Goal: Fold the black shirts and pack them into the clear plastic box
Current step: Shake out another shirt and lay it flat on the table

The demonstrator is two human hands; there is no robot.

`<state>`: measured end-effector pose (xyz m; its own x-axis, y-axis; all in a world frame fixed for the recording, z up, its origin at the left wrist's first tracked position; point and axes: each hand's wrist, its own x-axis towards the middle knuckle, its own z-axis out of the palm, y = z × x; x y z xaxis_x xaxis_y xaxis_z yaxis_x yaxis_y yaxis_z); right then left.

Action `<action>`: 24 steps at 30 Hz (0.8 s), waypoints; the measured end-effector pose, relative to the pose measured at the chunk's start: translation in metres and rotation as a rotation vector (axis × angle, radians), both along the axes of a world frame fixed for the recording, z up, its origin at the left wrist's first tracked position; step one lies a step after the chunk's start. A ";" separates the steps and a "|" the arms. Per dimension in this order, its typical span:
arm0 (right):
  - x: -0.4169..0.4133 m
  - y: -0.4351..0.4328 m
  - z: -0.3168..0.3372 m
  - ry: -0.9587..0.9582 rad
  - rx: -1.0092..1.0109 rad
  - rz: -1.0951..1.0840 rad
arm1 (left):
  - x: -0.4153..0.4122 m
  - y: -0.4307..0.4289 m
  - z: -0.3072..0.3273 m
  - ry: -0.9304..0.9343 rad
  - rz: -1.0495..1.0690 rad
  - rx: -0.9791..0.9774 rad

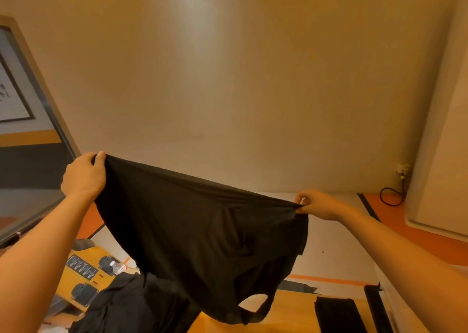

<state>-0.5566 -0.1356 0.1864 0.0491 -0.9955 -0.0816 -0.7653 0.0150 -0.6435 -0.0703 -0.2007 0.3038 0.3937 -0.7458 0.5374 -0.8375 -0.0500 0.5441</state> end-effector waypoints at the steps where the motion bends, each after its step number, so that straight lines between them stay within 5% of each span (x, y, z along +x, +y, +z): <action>1: -0.002 -0.002 0.004 -0.016 -0.042 -0.037 | 0.002 0.000 -0.003 -0.007 0.008 0.011; 13: -0.034 0.000 0.025 0.104 -0.293 -0.496 | 0.009 -0.002 -0.018 0.005 0.053 0.059; 20: -0.039 0.003 0.025 -0.304 0.037 -0.527 | 0.014 -0.004 -0.039 0.043 -0.042 0.171; 24: -0.030 -0.008 0.029 -0.518 -0.046 -0.547 | -0.012 0.006 -0.036 0.208 -0.273 0.320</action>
<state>-0.5866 -0.1439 0.2155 -0.4324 -0.8907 -0.1407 -0.2560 0.2708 -0.9280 -0.0821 -0.1945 0.2681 0.2353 -0.9524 0.1938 -0.7179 -0.0359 0.6952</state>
